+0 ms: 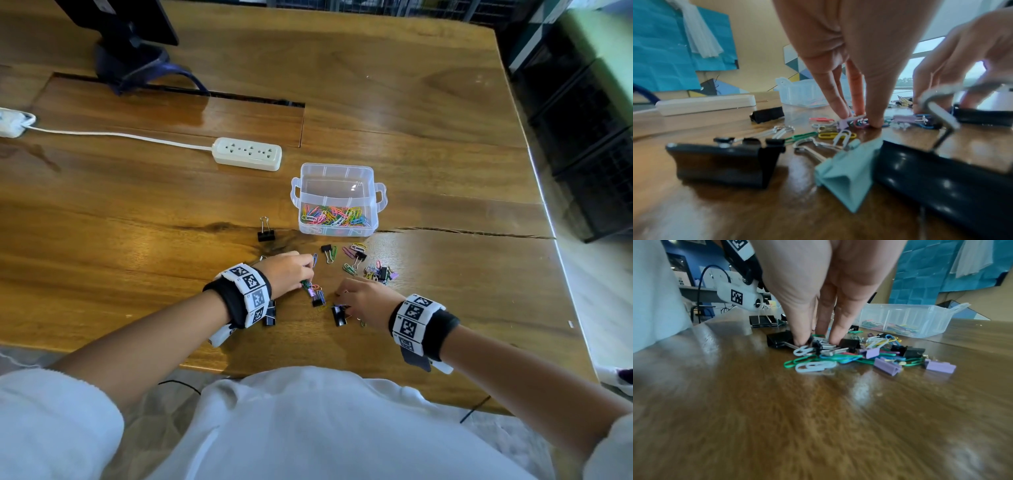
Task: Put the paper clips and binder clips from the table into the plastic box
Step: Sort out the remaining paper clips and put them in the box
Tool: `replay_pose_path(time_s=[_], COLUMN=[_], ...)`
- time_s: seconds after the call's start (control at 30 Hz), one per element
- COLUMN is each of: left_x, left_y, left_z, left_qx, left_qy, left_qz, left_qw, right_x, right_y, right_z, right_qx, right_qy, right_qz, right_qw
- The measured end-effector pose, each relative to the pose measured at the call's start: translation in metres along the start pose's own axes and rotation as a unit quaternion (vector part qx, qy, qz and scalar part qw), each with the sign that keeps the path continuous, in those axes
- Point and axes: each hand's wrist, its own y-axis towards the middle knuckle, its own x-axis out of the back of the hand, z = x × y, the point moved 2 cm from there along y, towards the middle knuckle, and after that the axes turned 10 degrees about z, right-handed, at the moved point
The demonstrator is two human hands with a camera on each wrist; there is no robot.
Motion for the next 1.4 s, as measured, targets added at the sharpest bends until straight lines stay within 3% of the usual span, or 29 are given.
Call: replay_pose_path(time_s=[0.1, 0.4, 0.73, 0.93, 1.1, 1.2, 1.4], left_x=[0.001, 0.009, 0.015, 0.014, 0.015, 0.014, 0.018], left_y=[0.002, 0.014, 0.021, 0.027, 0.021, 0.02, 0.022], left_z=[-0.005, -0.012, -0.014, -0.019, -0.021, -0.018, -0.017], left_qx=[-0.001, -0.008, -0.005, 0.013, -0.009, 0.011, 0.027], left_qy=[0.051, 0.149, 0.16, 0.201, 0.218, 0.198, 0.158], left_qz=[0.012, 0.06, 0.106, 0.178, 0.13, 0.125, 0.126], left_qw=[0.999, 0.987, 0.981, 0.963, 0.967, 0.972, 0.979], right_x=[0.009, 0.027, 0.031, 0.056, 0.096, 0.111, 0.117], right_y=[0.003, 0.015, 0.014, 0.013, 0.018, 0.025, 0.036], right_z=[-0.002, -0.008, -0.019, -0.038, -0.061, -0.077, -0.094], right_qx=[-0.046, -0.094, -0.127, -0.15, -0.182, -0.21, -0.239], right_qy=[0.054, 0.13, 0.198, 0.252, 0.274, 0.287, 0.282], right_qz=[0.037, 0.074, 0.053, -0.037, -0.164, -0.219, -0.242], right_qw=[0.997, 0.984, 0.971, 0.955, 0.93, 0.908, 0.897])
